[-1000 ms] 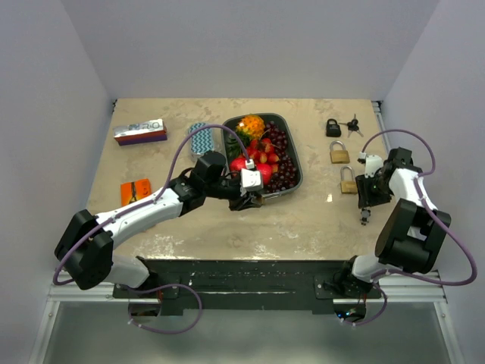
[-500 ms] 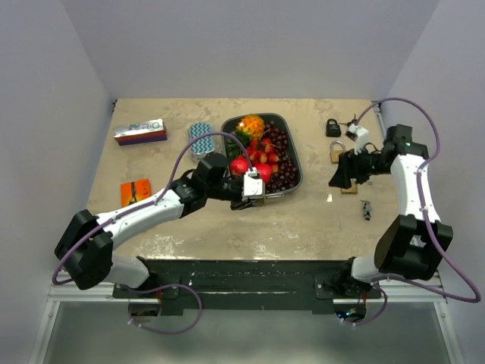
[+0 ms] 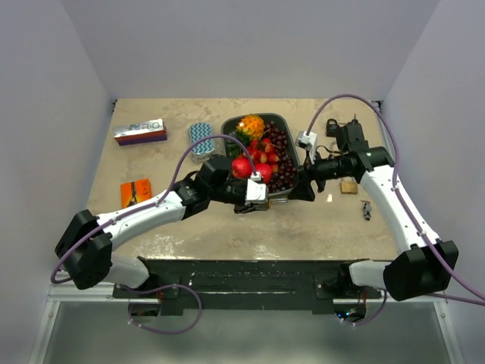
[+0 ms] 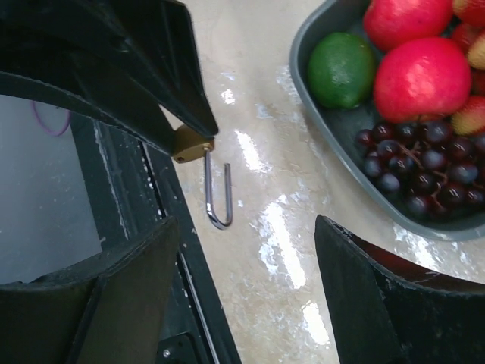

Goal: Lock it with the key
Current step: Lock the lock.

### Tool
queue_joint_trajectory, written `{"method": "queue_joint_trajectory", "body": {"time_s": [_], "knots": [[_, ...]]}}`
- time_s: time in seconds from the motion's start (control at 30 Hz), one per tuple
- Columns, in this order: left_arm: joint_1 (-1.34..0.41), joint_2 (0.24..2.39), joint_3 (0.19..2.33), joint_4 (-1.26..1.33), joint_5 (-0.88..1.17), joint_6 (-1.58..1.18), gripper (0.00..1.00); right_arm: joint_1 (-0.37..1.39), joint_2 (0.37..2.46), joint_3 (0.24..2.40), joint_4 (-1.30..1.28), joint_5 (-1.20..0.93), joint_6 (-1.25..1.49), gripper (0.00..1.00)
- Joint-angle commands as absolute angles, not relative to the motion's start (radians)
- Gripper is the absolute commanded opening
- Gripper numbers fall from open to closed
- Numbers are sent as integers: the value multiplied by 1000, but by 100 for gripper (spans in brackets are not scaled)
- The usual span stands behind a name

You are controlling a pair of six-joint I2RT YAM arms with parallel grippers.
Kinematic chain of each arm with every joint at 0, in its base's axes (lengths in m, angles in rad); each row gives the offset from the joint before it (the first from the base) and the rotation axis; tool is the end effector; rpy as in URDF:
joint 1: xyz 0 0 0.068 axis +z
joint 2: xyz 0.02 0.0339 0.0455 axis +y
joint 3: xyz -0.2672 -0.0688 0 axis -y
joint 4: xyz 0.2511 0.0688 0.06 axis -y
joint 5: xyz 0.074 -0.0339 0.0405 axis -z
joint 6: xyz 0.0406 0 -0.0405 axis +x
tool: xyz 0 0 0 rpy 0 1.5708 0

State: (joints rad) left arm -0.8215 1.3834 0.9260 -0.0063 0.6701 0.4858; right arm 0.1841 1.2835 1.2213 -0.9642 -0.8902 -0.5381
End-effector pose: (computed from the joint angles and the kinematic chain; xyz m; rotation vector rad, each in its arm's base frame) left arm 0.1972 -0.2490 0.2716 1.5522 1.3213 -0.8899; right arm 0.2402 0.0768 0.3289 -1.0963 2.0382 0.9645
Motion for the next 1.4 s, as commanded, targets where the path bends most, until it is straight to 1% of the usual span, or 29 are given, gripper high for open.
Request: {"method": "queue_joint_trajectory", "body": {"time_s": [0.0, 0.27, 0.3, 0.5, 0.53, 0.67, 0.7, 0.73, 0.83, 0.87, 0.97, 1.1, 1.37], "knots": [[-828, 1358, 969, 61, 707, 472, 0, 248, 1273, 1215, -942, -914, -549, 75], [-828, 1348, 966, 61, 698, 476, 0, 353, 1281, 1197, -916, -828, -552, 70], [-828, 1347, 965, 61, 693, 477, 0, 357, 1284, 1195, -914, -821, -552, 69], [-827, 1341, 960, 66, 673, 485, 0, 379, 1296, 1180, -916, -789, -560, 67], [-828, 1339, 959, 69, 669, 486, 0, 379, 1296, 1177, -911, -784, -561, 61], [-827, 1338, 956, 77, 661, 492, 0, 385, 1312, 1173, -923, -776, -578, 45], [-828, 1338, 956, 78, 657, 492, 0, 387, 1313, 1177, -928, -785, -583, 40], [-827, 1339, 954, 81, 654, 494, 0, 387, 1322, 1184, -928, -791, -583, 29], [-828, 1341, 954, 87, 646, 506, 0, 387, 1342, 1203, -956, -825, -591, 11], [-828, 1341, 953, 97, 638, 506, 0, 388, 1347, 1215, -963, -836, -592, 0], [-834, 1341, 942, 127, 579, 529, 0, 388, 1367, 1233, -994, -894, -592, 0], [-854, 1321, 910, 192, 470, 586, 0, 388, 1400, 1249, -993, -965, -493, 0], [-882, 1290, 847, 270, 373, 641, 0, 385, 1433, 1269, -924, -1078, -327, 0]]}}
